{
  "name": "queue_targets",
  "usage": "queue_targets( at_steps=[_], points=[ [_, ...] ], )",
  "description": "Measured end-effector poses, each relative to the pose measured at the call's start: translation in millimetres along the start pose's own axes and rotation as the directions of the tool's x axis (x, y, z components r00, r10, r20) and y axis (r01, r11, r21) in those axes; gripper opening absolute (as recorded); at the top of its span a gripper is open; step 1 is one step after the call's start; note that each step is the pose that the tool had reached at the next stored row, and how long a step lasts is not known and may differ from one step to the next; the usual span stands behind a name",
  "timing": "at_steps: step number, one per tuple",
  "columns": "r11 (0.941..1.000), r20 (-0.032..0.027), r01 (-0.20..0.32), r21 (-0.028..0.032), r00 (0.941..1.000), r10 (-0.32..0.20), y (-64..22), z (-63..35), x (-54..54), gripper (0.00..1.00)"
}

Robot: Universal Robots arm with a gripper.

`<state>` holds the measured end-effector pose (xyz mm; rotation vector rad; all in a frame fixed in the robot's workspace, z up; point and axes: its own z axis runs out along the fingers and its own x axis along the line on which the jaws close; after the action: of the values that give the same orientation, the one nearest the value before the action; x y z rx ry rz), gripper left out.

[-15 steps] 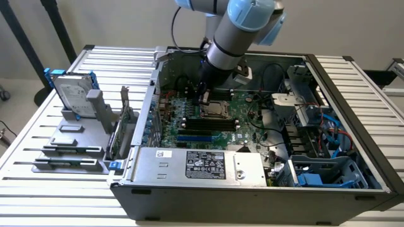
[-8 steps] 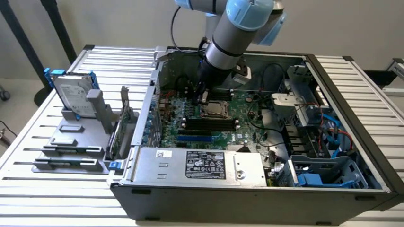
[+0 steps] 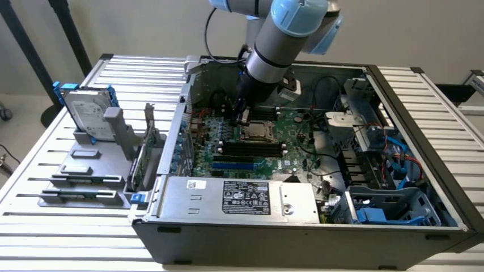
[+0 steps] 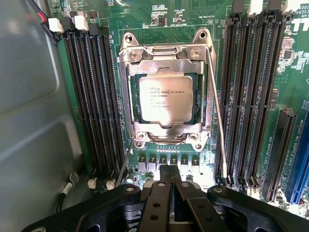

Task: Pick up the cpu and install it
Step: 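Install the first cpu locking lever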

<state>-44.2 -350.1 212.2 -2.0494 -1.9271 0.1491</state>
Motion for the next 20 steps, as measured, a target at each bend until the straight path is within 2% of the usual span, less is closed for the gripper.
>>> queue_targets(
  at_steps=[3,6,14,16,20],
  points=[
    [1.0,-0.0016,0.0,-0.0001,1.0,0.0,-2.7,0.8,-0.3,0.11],
    [1.0,-0.0101,-0.002,-0.0003,0.9999,0.002,-9.6,2.2,-0.8,0.11],
    [0.9987,-0.0441,-0.051,-0.0054,0.9977,0.051,-14.1,-0.2,-0.6,0.11],
    [0.998,-0.0497,-0.064,-0.0001,0.9967,0.064,-14.2,-0.3,-0.7,0.11],
    [0.996,-0.0561,-0.087,0.02,0.9945,0.088,-14.2,-0.4,-0.8,0.11]
  ],
)
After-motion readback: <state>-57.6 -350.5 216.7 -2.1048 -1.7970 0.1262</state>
